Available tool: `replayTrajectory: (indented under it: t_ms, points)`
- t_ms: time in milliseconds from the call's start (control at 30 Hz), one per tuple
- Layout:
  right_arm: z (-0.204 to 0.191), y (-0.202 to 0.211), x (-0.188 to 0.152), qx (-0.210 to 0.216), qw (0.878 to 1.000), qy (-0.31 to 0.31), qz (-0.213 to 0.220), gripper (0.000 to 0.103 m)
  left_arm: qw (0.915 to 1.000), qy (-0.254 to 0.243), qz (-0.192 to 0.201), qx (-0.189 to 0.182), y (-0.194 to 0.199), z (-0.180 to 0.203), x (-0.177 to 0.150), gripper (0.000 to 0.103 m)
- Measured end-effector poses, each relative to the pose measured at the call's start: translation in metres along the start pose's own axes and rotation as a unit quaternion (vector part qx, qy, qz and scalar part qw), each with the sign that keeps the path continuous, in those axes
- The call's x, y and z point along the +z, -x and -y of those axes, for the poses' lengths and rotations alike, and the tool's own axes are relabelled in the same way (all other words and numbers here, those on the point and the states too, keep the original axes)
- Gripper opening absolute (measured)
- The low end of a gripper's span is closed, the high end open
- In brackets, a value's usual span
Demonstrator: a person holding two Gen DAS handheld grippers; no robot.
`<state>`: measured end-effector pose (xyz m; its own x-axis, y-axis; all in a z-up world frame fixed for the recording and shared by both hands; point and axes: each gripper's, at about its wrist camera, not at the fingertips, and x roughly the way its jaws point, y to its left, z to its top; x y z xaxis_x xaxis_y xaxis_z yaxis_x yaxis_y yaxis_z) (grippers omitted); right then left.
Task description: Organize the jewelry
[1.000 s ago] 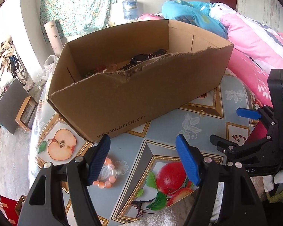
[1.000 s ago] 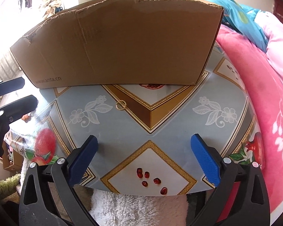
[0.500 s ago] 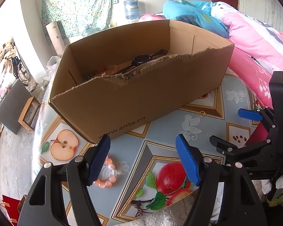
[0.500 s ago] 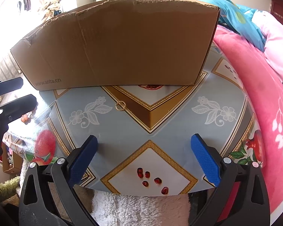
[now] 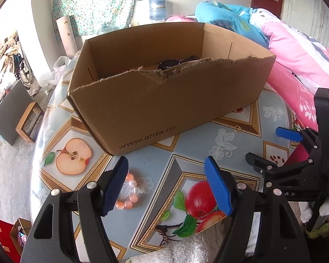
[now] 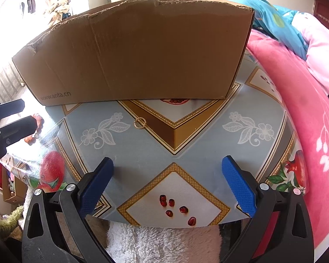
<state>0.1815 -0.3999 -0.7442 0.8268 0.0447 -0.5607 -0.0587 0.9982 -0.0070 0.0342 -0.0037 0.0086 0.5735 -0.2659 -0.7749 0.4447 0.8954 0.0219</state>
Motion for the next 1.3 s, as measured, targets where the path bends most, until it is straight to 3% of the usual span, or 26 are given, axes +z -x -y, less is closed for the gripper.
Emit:
replayTrajectory:
  t_ms: [800,933,1033,1100,1267,1300]
  points:
    - [0.012,0.003,0.007,0.018,1.000,0.004,-0.001,0.095,0.9999,0.013,0.001,-0.002,-0.007,-0.020,-0.020,0.070]
    - [0.013,0.018,0.015,0.020,0.999,0.018,0.046,0.095,1.0000,0.006,0.003,-0.002,-0.008,-0.019,-0.020,0.070]
    - [0.011,0.021,0.023,0.044,0.997,0.025,0.063,0.094,1.0000,0.004,0.004,-0.004,-0.010,-0.018,-0.020,0.070]
    - [0.009,0.018,0.028,0.050,0.996,0.036,0.064,0.086,1.0000,0.003,0.006,-0.003,-0.011,-0.018,-0.018,0.070]
    - [0.008,0.005,0.037,0.050,0.997,0.024,0.046,0.052,0.9999,-0.004,0.011,-0.005,-0.013,-0.014,-0.015,0.070]
    - [0.006,0.003,0.039,0.052,0.997,0.019,0.045,0.049,0.9999,-0.004,0.011,-0.007,-0.013,-0.013,-0.014,0.070]
